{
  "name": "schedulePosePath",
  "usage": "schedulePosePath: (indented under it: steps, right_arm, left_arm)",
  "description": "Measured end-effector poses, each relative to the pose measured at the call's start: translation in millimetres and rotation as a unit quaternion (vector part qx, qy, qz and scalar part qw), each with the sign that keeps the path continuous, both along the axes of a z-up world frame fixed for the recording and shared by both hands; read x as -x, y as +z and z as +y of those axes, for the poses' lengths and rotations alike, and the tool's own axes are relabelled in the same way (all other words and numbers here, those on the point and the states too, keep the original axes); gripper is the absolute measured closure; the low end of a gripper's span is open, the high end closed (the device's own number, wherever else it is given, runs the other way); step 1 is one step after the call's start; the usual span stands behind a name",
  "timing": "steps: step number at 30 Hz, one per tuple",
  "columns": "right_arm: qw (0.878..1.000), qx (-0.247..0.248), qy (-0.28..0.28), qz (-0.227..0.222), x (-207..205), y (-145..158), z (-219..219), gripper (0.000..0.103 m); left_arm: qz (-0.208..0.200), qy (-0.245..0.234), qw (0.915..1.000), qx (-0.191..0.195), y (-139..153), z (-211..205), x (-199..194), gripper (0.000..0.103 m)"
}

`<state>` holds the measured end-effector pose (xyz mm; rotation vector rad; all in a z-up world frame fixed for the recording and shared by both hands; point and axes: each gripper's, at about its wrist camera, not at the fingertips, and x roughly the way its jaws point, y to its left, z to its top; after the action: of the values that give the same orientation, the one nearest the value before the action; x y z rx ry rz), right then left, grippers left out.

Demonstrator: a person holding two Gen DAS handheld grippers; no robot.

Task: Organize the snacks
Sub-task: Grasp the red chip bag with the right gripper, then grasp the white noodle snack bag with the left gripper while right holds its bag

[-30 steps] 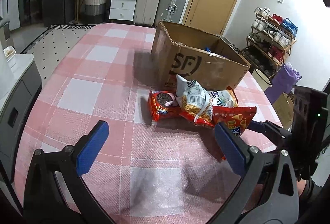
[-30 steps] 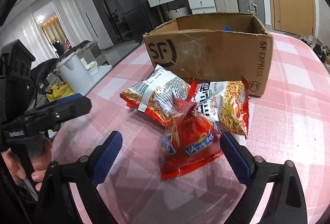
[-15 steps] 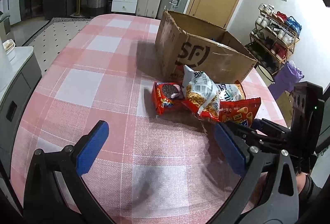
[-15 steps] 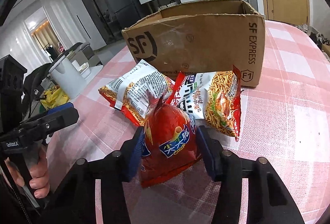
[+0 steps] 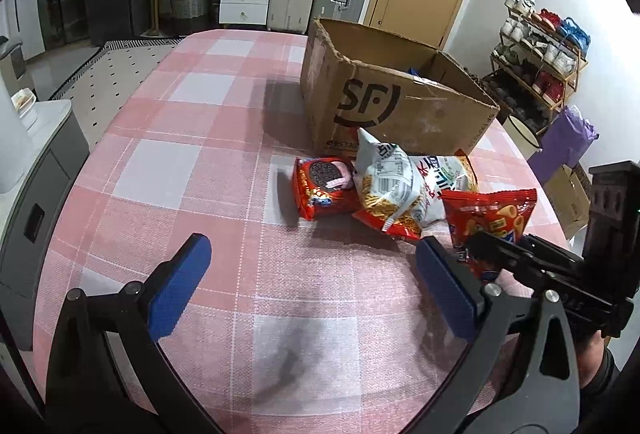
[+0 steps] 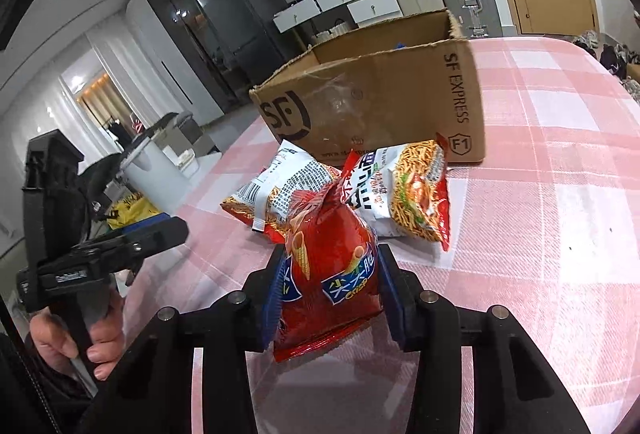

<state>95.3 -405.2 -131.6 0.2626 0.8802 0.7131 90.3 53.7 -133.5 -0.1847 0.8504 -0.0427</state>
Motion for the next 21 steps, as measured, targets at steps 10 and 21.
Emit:
schedulePosePath:
  steps: [10, 21]
  right_arm:
    - [0.999, -0.03, -0.019, -0.003, 18.8, 5.8, -44.0, 0.06]
    - [0.999, -0.038, -0.025, -0.005, 28.6, 5.1, -59.1, 0.06]
  left_arm:
    - [0.007, -0.038, 0.9986, -0.037, 2.9, -35.2, -20.1, 0.001]
    - [0.027, -0.071, 0.997, -0.017, -8.1, -58.9, -66.1, 0.001]
